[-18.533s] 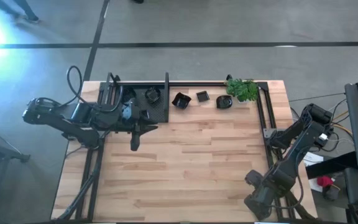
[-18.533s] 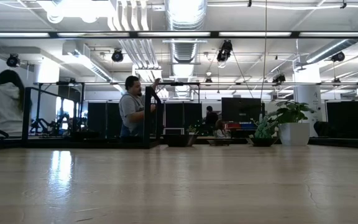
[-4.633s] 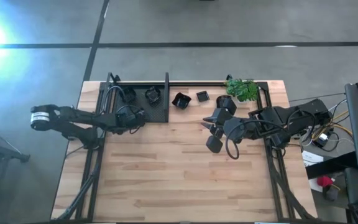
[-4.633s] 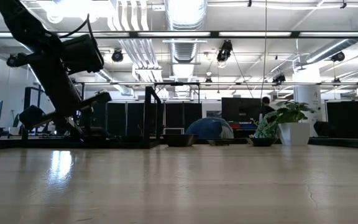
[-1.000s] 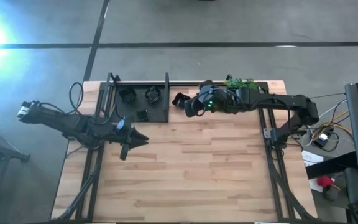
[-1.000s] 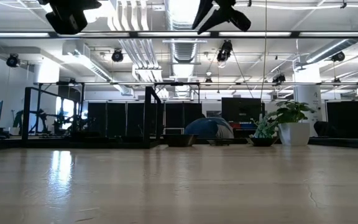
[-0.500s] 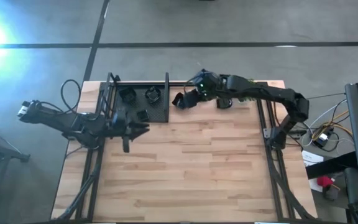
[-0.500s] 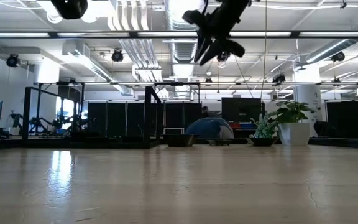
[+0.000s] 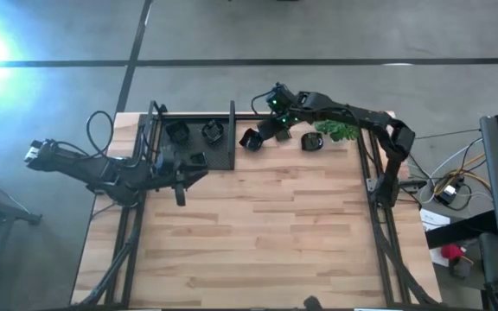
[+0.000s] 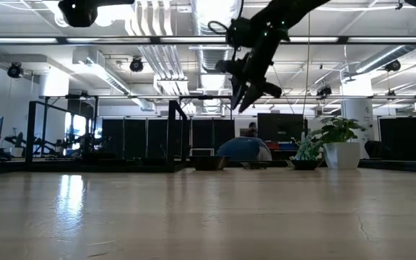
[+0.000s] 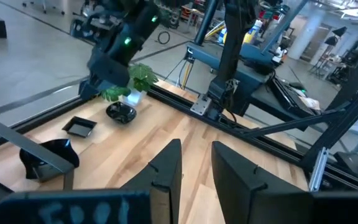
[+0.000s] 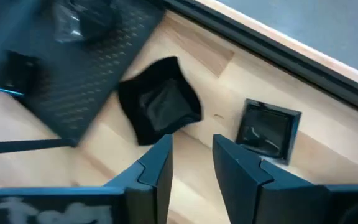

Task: Pick & Place Mini shaped plates
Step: Stack the black distorted square plate on top of the black distorted square plates on the shelf

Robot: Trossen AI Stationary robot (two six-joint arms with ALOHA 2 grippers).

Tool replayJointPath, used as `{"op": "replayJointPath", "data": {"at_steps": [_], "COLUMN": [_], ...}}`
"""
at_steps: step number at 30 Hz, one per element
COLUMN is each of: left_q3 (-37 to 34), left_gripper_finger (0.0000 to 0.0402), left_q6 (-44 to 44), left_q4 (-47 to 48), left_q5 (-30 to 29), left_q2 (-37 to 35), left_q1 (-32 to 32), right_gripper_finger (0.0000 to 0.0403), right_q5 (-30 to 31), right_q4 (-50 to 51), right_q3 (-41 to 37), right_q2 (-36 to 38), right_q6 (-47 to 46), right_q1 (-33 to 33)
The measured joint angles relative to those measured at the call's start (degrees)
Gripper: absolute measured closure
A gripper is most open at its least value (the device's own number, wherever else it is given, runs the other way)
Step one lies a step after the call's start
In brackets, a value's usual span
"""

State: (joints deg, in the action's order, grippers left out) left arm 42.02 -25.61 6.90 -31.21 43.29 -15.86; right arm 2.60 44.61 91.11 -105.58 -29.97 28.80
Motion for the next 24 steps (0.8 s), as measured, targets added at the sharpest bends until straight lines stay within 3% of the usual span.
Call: {"op": "replayJointPath", "data": {"at_steps": [16,24], "left_q3": [0.0,-0.1], "left_gripper_finger": [0.0320,0.0320], "left_q6": [0.1,0.0], "left_q4": [0.1,0.1], "left_q5": [-4.9,-4.9], "left_q2": [0.0,0.0], "left_q1": [0.0,0.0], "right_gripper_finger": [0.0259,0.0259], "right_q5": [-18.9,-19.3], "right_q4": [-3.7,-4.4], "right_q3": [0.9,2.7], "right_q2": [-11.2,-16.0], "right_q6": [11.1,12.5], "right_q1": [6.3,6.8]}}
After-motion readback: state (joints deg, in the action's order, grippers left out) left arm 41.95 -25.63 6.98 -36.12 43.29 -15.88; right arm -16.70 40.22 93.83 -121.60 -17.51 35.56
